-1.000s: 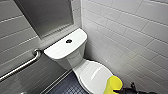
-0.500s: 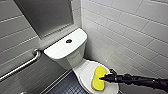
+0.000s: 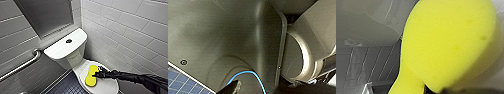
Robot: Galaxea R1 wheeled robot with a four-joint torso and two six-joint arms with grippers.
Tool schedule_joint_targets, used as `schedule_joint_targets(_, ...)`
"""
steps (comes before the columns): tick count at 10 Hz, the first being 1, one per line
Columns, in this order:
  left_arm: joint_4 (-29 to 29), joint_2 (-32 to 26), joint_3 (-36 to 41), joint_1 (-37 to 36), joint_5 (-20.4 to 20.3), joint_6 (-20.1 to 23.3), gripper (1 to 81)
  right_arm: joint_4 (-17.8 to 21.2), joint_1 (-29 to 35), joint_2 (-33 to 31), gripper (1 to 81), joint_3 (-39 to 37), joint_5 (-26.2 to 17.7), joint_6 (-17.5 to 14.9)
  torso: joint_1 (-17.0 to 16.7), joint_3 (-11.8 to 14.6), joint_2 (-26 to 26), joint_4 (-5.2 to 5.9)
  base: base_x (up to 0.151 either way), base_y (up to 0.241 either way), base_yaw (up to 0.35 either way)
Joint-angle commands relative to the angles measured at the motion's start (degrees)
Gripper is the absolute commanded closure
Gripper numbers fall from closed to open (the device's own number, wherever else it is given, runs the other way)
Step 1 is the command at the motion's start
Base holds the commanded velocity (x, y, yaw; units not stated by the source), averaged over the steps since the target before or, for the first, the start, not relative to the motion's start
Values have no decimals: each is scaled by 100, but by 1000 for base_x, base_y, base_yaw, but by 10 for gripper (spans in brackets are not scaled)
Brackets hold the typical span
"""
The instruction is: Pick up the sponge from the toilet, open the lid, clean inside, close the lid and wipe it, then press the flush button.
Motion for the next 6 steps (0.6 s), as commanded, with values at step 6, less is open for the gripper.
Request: schedule_joint_targets(6,-73,-6,39,114,522,32,10,-252,467,1407,811,-1191,-328,13,0,0,0,0,0,0,0)
